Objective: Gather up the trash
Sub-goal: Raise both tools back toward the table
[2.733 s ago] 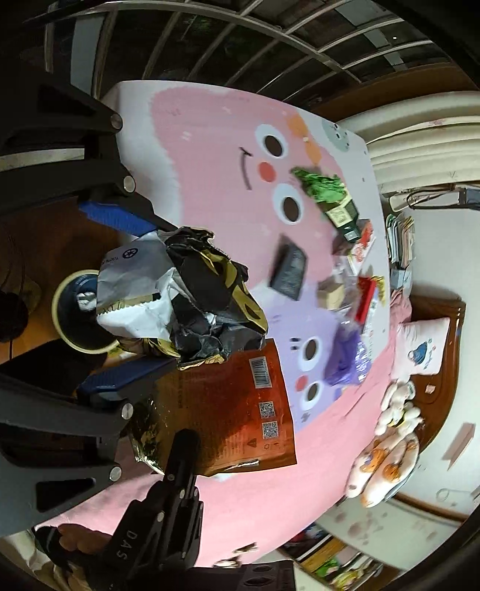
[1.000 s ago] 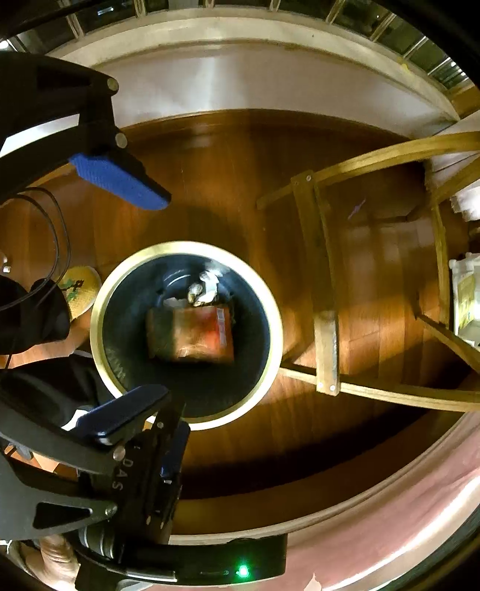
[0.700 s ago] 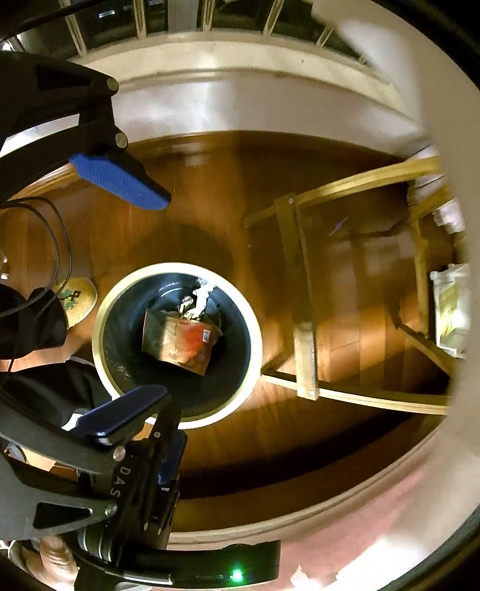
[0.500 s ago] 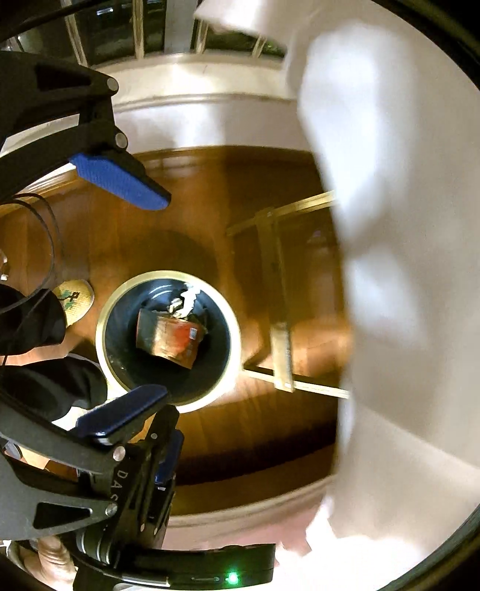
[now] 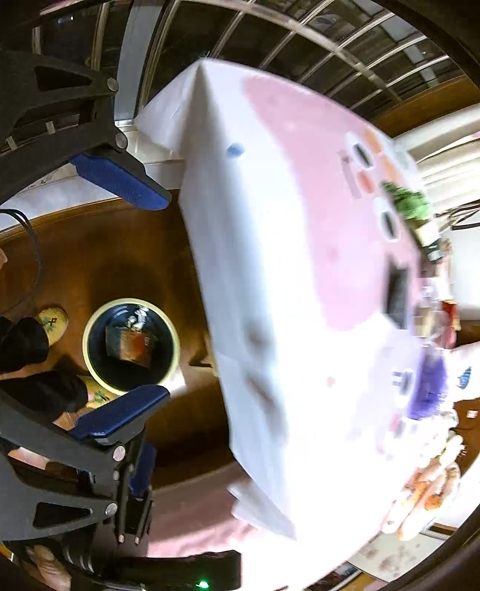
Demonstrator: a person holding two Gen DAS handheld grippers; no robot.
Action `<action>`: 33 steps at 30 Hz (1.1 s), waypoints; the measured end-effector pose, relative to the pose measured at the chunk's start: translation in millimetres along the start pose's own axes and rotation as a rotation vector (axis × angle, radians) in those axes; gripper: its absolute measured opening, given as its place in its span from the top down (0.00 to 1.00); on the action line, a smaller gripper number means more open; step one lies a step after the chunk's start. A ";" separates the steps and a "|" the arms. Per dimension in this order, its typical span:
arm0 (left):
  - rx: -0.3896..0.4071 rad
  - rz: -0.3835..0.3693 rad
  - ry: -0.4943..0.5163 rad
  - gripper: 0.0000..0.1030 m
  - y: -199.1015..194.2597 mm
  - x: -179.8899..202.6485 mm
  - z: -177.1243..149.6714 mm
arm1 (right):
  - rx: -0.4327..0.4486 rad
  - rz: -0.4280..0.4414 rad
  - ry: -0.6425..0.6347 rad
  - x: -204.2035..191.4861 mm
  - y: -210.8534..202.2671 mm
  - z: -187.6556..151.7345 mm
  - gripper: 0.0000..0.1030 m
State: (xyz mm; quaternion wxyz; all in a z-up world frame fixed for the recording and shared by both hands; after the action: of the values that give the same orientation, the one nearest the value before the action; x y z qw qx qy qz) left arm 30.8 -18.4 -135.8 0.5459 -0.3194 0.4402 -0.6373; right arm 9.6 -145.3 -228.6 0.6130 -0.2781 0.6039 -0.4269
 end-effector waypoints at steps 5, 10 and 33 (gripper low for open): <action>0.085 -0.023 -0.002 0.08 -57.9 -4.8 27.6 | 0.060 -0.004 -0.044 -34.4 -51.4 5.2 0.65; 0.158 -0.043 -0.028 0.08 -102.8 -14.0 50.7 | 0.132 -0.014 -0.097 -64.6 -94.5 15.1 0.65; 0.130 -0.127 -0.194 0.08 -93.8 -46.0 116.2 | 0.331 -0.065 -0.199 -95.8 -154.8 128.1 0.65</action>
State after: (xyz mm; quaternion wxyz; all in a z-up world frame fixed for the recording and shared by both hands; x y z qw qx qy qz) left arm 104.2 3.4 0.4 0.5641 -0.3706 0.3218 -0.6640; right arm 114.8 -159.8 -33.0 0.6928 -0.2337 0.4526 -0.5105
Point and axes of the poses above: each gripper's, at about its wrist camera, not at the fingertips, and y roughly the way its jaws point, x to its right, z to its top, the point moved 7 cm from there along y, roughly the way its jaws point, and after that the axes turned 6 degrees about y, right-handed, at the moved point
